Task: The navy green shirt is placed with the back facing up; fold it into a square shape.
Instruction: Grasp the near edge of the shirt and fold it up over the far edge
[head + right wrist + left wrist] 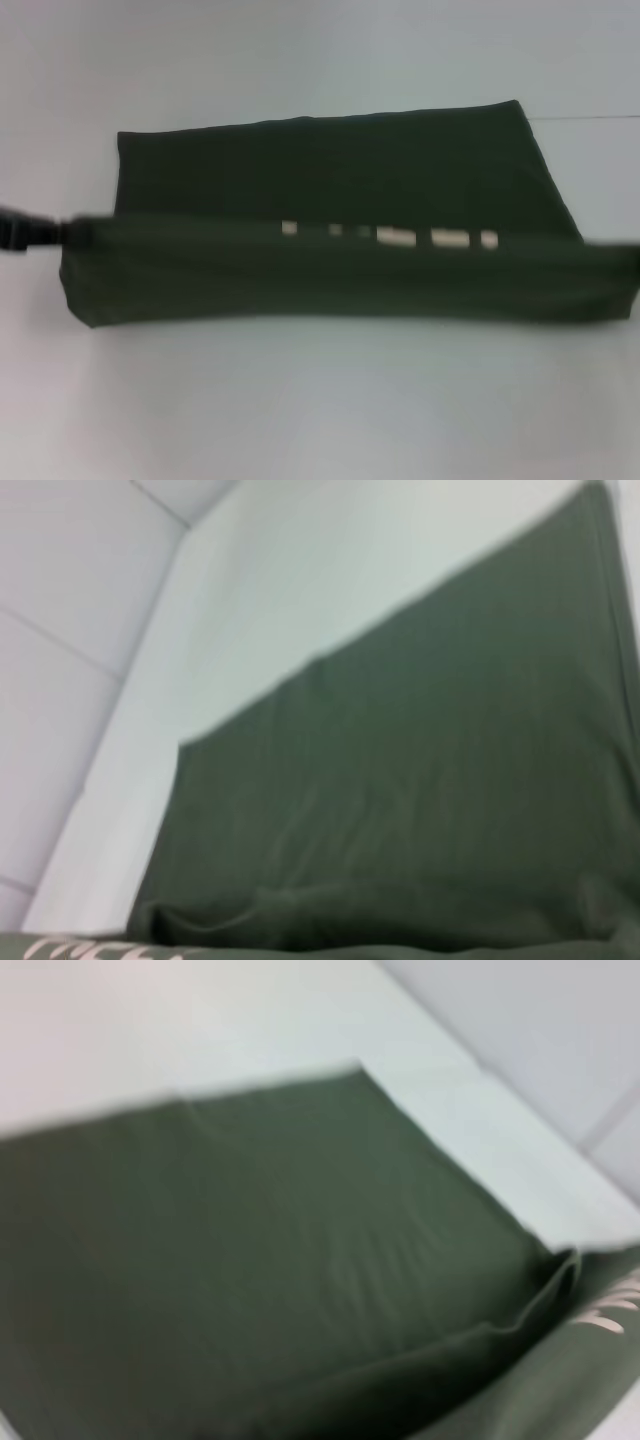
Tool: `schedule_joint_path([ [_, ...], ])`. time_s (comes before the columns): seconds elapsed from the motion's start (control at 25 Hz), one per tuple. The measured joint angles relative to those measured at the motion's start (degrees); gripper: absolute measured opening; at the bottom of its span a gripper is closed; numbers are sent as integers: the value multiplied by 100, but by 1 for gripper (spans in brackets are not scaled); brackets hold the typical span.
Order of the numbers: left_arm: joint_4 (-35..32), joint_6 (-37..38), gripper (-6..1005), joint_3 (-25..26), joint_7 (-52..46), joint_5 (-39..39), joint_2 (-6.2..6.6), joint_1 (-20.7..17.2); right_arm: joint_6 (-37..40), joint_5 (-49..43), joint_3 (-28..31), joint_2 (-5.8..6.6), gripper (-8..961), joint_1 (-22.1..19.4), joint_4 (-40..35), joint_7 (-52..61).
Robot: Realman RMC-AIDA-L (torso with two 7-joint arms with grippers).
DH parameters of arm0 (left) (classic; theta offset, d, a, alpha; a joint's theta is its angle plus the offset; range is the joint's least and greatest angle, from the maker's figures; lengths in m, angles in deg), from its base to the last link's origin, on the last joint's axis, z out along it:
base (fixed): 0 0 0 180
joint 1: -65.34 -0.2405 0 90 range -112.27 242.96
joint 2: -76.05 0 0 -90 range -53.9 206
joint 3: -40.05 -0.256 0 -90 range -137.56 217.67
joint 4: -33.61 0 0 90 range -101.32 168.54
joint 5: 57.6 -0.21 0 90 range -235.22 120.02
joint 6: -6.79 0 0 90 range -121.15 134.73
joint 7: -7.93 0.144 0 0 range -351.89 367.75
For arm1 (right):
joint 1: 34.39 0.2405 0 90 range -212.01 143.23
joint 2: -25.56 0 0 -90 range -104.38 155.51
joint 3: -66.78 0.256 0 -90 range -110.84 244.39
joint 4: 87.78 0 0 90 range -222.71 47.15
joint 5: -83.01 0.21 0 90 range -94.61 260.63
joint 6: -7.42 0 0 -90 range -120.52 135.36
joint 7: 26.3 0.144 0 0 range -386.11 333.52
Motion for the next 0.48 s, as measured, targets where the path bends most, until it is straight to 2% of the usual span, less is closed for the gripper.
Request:
schedule_joint_path([
  [0.08,79,-166,34,63,-72,85,37,71,-251,41,54,191,57,292,373,15],
  [0.2,189,-544,34,37,-234,180,43,194,-709,59,13,371,57,723,785,32],
  [0.48,661,-1739,34,29,-504,289,18,401,-1919,61,-269,435,57,1585,1091,34],
])
